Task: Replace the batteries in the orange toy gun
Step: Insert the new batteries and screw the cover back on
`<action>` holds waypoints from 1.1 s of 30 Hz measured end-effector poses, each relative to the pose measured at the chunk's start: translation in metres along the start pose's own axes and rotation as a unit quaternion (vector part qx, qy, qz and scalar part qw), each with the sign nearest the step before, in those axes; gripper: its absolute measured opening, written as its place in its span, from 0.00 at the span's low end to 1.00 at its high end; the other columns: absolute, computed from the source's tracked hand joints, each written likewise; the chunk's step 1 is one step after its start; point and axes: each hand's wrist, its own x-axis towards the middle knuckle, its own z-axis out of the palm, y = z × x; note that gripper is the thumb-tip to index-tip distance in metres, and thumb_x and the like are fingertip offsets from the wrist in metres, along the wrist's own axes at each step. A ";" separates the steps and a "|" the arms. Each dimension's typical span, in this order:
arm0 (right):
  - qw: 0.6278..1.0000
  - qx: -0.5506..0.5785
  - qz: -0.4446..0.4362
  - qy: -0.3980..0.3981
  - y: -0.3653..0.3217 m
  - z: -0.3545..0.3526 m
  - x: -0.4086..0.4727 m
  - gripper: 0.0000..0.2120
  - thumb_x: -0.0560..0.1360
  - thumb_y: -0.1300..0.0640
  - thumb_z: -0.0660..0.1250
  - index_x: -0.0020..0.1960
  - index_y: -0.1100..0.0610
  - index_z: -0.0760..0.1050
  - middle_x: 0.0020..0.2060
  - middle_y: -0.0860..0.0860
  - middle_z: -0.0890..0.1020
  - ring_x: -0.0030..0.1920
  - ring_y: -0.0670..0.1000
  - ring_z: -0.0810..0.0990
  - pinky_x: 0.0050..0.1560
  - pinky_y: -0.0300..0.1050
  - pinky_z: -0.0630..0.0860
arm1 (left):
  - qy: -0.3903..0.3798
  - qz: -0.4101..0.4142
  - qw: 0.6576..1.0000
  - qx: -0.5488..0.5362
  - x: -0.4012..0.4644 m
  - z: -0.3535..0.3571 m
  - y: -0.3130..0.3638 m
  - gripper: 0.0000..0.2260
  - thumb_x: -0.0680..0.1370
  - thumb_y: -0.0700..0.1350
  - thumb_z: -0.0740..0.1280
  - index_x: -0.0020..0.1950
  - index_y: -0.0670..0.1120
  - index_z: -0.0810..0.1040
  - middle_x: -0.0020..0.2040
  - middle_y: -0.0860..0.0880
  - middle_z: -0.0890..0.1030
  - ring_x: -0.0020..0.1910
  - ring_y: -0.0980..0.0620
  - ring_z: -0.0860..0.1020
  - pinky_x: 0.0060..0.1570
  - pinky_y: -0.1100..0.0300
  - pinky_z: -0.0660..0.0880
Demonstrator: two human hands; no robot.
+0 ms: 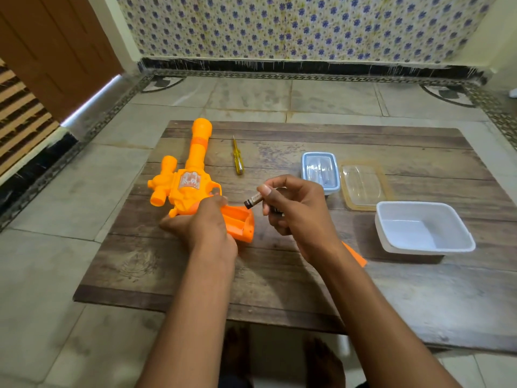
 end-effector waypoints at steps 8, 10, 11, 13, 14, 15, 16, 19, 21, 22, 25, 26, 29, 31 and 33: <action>0.976 -0.204 -0.071 -0.014 0.005 0.004 -0.001 0.08 0.76 0.57 0.76 0.42 0.60 0.84 0.29 0.51 0.85 0.29 0.49 0.81 0.32 0.42 0.77 | -0.019 -0.050 0.997 -0.050 -0.014 -0.007 -0.009 0.14 0.74 0.40 0.78 0.51 0.49 0.75 0.46 0.52 0.81 0.41 0.54 0.80 0.45 0.55 0.77; 0.965 -0.250 -0.082 -0.014 0.008 0.005 0.002 0.07 0.75 0.55 0.77 0.42 0.59 0.84 0.31 0.52 0.86 0.33 0.53 0.84 0.35 0.48 0.79 | -0.019 -0.044 0.997 -0.058 -0.009 -0.007 -0.010 0.10 0.76 0.40 0.77 0.47 0.50 0.76 0.44 0.52 0.82 0.42 0.53 0.82 0.42 0.57 0.76; 0.956 -0.277 -0.099 -0.012 0.010 0.005 0.003 0.08 0.75 0.55 0.77 0.42 0.58 0.84 0.31 0.52 0.86 0.33 0.53 0.83 0.37 0.50 0.79 | -0.021 -0.040 0.997 -0.058 -0.007 -0.009 -0.010 0.10 0.75 0.40 0.77 0.47 0.50 0.77 0.45 0.51 0.83 0.43 0.51 0.83 0.42 0.56 0.77; 0.931 -0.333 -0.150 -0.010 0.014 0.006 0.002 0.07 0.74 0.54 0.78 0.41 0.57 0.84 0.29 0.49 0.83 0.33 0.51 0.81 0.37 0.48 0.78 | -0.027 -0.038 0.997 -0.064 -0.001 -0.013 -0.011 0.11 0.74 0.38 0.77 0.52 0.47 0.80 0.48 0.47 0.85 0.46 0.47 0.85 0.42 0.55 0.80; 0.920 -0.349 -0.176 -0.011 0.016 0.008 0.001 0.07 0.74 0.55 0.78 0.42 0.57 0.84 0.29 0.47 0.81 0.33 0.49 0.80 0.36 0.45 0.77 | -0.031 -0.040 0.996 -0.069 0.001 -0.014 -0.012 0.13 0.73 0.37 0.77 0.55 0.45 0.80 0.50 0.46 0.86 0.47 0.46 0.86 0.43 0.53 0.81; 0.914 -0.355 -0.198 -0.013 0.018 0.010 0.001 0.06 0.74 0.55 0.77 0.43 0.58 0.84 0.29 0.45 0.79 0.34 0.48 0.79 0.36 0.41 0.75 | -0.034 -0.044 0.995 -0.077 0.004 -0.015 -0.013 0.16 0.72 0.35 0.77 0.58 0.44 0.80 0.51 0.44 0.86 0.48 0.45 0.86 0.44 0.50 0.83; 0.912 -0.354 -0.208 -0.015 0.019 0.010 0.000 0.06 0.75 0.56 0.76 0.43 0.58 0.83 0.28 0.42 0.78 0.34 0.46 0.78 0.37 0.39 0.74 | -0.039 -0.050 0.994 -0.088 0.006 -0.014 -0.014 0.18 0.71 0.34 0.76 0.59 0.43 0.79 0.52 0.42 0.86 0.48 0.43 0.86 0.46 0.47 0.84; 0.912 -0.348 -0.215 -0.021 0.022 0.012 0.001 0.04 0.77 0.58 0.73 0.44 0.58 0.83 0.27 0.38 0.76 0.32 0.45 0.77 0.38 0.42 0.76 | -0.064 -0.071 0.989 -0.112 0.005 -0.011 -0.014 0.22 0.69 0.30 0.74 0.62 0.39 0.78 0.54 0.38 0.85 0.44 0.42 0.86 0.44 0.47 0.84; 0.905 -0.361 -0.226 -0.015 0.023 0.012 0.002 0.03 0.77 0.58 0.73 0.45 0.57 0.83 0.28 0.43 0.78 0.31 0.45 0.77 0.38 0.48 0.78 | -0.068 -0.076 0.988 -0.116 0.002 -0.007 -0.013 0.21 0.67 0.31 0.74 0.59 0.41 0.77 0.52 0.40 0.85 0.39 0.46 0.85 0.40 0.51 0.82; 0.898 -0.370 -0.237 -0.009 0.023 0.013 0.003 0.03 0.76 0.58 0.73 0.45 0.58 0.83 0.29 0.47 0.80 0.31 0.46 0.77 0.38 0.50 0.78 | -0.067 -0.080 0.988 -0.118 0.001 -0.004 -0.012 0.22 0.65 0.32 0.75 0.57 0.43 0.77 0.51 0.41 0.85 0.39 0.46 0.85 0.40 0.51 0.81; 0.868 -0.410 -0.280 -0.001 0.025 0.011 0.006 0.05 0.76 0.59 0.72 0.44 0.60 0.83 0.32 0.53 0.83 0.33 0.50 0.78 0.38 0.50 0.75 | -0.061 -0.086 0.987 -0.119 0.002 -0.001 -0.009 0.30 0.56 0.38 0.75 0.58 0.43 0.78 0.50 0.42 0.85 0.42 0.42 0.85 0.43 0.47 0.83; 0.858 -0.425 -0.290 0.000 0.026 0.011 0.007 0.06 0.76 0.59 0.72 0.43 0.61 0.82 0.33 0.54 0.83 0.34 0.52 0.79 0.38 0.50 0.74 | -0.059 -0.083 0.988 -0.115 0.003 -0.002 -0.009 0.30 0.57 0.38 0.75 0.60 0.42 0.79 0.50 0.41 0.86 0.43 0.42 0.86 0.43 0.47 0.83; 0.852 -0.432 -0.295 -0.006 0.030 0.010 0.011 0.07 0.75 0.58 0.72 0.43 0.62 0.84 0.33 0.55 0.83 0.34 0.55 0.80 0.38 0.49 0.73 | -0.057 -0.080 0.989 -0.111 0.004 -0.004 -0.012 0.29 0.60 0.37 0.76 0.61 0.42 0.79 0.52 0.41 0.86 0.45 0.43 0.86 0.46 0.45 0.84; 0.858 -0.426 -0.287 -0.009 0.034 0.015 0.013 0.07 0.73 0.57 0.73 0.44 0.62 0.85 0.34 0.56 0.81 0.33 0.55 0.80 0.36 0.48 0.72 | -0.059 -0.079 0.989 -0.107 0.003 -0.005 -0.012 0.31 0.58 0.39 0.76 0.62 0.42 0.79 0.52 0.42 0.86 0.44 0.43 0.86 0.46 0.45 0.84; 0.860 -0.426 -0.281 -0.004 0.038 0.017 0.014 0.08 0.73 0.56 0.74 0.45 0.62 0.86 0.35 0.56 0.80 0.32 0.55 0.79 0.35 0.48 0.71 | -0.063 -0.079 0.989 -0.105 0.002 -0.005 -0.013 0.31 0.59 0.38 0.76 0.62 0.42 0.78 0.53 0.41 0.86 0.45 0.42 0.86 0.45 0.44 0.84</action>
